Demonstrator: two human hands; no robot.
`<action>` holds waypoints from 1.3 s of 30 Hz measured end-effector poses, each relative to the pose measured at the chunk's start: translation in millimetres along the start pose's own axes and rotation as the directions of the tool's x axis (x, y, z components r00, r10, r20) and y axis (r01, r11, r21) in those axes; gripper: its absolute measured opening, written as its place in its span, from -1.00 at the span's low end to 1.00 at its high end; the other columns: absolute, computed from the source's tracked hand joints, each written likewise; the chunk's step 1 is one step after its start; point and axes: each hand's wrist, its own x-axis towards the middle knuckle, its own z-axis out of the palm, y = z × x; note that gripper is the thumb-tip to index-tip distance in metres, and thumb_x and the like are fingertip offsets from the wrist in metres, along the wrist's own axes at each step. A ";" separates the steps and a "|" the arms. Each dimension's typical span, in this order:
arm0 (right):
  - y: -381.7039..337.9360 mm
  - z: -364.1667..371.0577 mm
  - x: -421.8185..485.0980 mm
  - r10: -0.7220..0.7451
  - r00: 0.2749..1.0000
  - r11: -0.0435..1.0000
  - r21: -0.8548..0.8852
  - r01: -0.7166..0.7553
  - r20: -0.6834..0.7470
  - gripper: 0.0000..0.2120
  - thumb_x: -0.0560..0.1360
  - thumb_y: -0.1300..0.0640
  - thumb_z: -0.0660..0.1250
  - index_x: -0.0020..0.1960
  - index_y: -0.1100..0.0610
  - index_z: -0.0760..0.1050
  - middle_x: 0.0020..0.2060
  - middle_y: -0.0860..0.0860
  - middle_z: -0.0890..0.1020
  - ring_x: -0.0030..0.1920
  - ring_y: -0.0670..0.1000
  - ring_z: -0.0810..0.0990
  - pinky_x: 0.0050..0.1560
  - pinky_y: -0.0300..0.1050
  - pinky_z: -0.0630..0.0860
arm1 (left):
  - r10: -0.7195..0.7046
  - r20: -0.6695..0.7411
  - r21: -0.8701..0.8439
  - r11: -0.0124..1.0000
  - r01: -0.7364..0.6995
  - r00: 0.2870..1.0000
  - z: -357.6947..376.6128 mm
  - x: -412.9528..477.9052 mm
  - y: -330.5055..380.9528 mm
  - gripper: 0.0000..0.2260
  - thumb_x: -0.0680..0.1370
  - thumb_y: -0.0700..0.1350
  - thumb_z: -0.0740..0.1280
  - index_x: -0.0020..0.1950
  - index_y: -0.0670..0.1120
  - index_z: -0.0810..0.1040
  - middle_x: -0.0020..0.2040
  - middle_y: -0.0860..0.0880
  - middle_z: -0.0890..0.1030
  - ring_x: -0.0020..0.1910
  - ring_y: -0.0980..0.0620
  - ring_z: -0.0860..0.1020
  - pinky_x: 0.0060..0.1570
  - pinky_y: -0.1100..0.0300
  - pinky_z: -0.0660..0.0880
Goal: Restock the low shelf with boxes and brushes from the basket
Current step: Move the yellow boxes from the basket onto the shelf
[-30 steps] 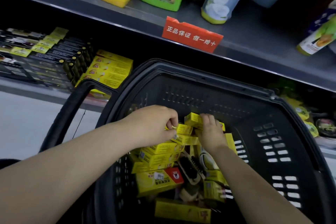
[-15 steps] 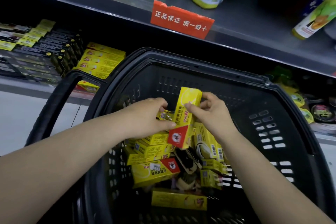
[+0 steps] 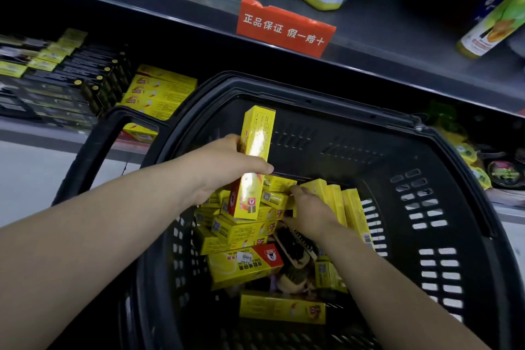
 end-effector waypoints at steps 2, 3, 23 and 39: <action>-0.6 6.0 1.7 -0.052 0.991 0.996 -0.072 0.044 -0.124 -0.47 0.45 0.01 0.38 0.36 0.05 0.29 0.25 0.04 0.48 0.19 0.11 0.51 0.03 -0.06 0.48 | -0.015 0.010 -0.042 0.999 0.016 1.000 -0.1 1.4 1.4 -0.23 0.38 -0.05 0.49 0.49 -0.03 0.17 0.31 -0.11 0.47 0.28 -0.12 0.43 0.30 -0.04 0.33; -0.9 3.3 2.3 -0.081 0.983 0.993 -0.103 0.065 -0.163 -0.51 0.44 -0.02 0.38 0.31 0.04 0.34 0.21 0.03 0.52 0.15 0.11 0.53 -0.01 -0.08 0.47 | -0.018 0.017 -0.057 0.998 0.019 1.000 0.5 1.6 1.9 -0.24 0.39 -0.05 0.48 0.49 -0.05 0.18 0.28 -0.09 0.49 0.25 -0.08 0.45 0.22 0.02 0.38; -43.9 -81.6 -39.2 -0.038 0.992 0.306 0.943 0.130 -0.124 -0.61 0.49 -0.19 0.25 -0.05 0.13 0.59 -0.21 0.06 0.70 -0.27 -0.02 0.70 -0.31 -0.25 0.58 | -0.018 0.079 -0.025 0.999 0.020 0.997 8.5 4.2 -1.7 -0.43 0.15 0.09 0.54 0.10 0.05 0.44 -0.08 -0.07 0.70 -0.11 -0.04 0.68 -0.05 -0.07 0.60; 13.6 -16.2 49.8 -0.367 0.929 0.862 0.395 0.318 0.054 -0.31 0.44 0.18 0.36 0.48 0.02 0.13 0.35 0.09 0.41 0.34 0.10 0.38 0.29 0.00 0.38 | 0.024 -0.225 0.074 0.997 -0.008 0.974 31.4 21.3 -4.3 -0.65 0.43 0.07 0.43 0.05 0.14 0.30 -0.15 0.23 0.48 -0.31 0.39 0.47 -0.47 0.53 0.41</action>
